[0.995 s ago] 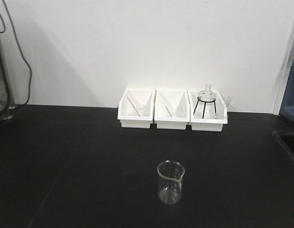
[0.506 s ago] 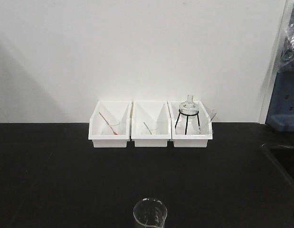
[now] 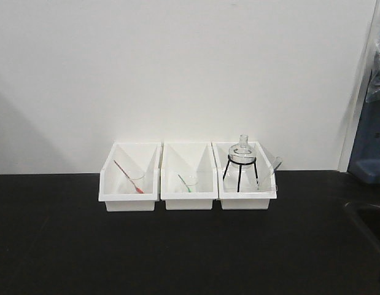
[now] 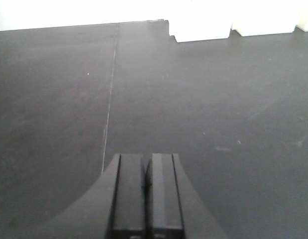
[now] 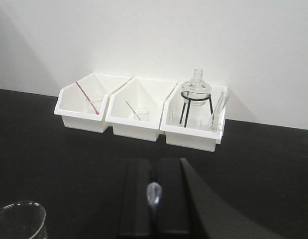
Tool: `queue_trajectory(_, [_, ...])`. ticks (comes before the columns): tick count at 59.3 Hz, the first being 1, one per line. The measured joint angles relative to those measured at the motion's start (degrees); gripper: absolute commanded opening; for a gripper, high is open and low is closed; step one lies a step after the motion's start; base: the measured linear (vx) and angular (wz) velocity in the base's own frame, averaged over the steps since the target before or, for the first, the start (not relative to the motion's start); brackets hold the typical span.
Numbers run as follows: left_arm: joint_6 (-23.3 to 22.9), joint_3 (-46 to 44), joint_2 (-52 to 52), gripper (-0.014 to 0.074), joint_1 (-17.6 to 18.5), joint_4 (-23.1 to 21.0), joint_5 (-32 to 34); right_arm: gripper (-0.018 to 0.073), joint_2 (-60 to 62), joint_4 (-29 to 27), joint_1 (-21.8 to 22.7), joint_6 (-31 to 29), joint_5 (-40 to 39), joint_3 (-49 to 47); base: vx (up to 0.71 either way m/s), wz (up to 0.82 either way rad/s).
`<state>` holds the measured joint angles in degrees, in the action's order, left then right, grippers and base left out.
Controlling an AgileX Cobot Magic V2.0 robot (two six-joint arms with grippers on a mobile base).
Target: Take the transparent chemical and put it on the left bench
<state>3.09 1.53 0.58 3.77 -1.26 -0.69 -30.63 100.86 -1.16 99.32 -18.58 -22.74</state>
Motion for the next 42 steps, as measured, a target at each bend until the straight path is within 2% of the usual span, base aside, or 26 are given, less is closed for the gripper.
queue_trajectory(42, [0.0, 0.0, 0.0, -0.0003, 0.0, 0.0, 0.0, -0.0003, 0.0, 0.0, 0.0, 0.0, 0.0, 0.0, 0.04, 0.01])
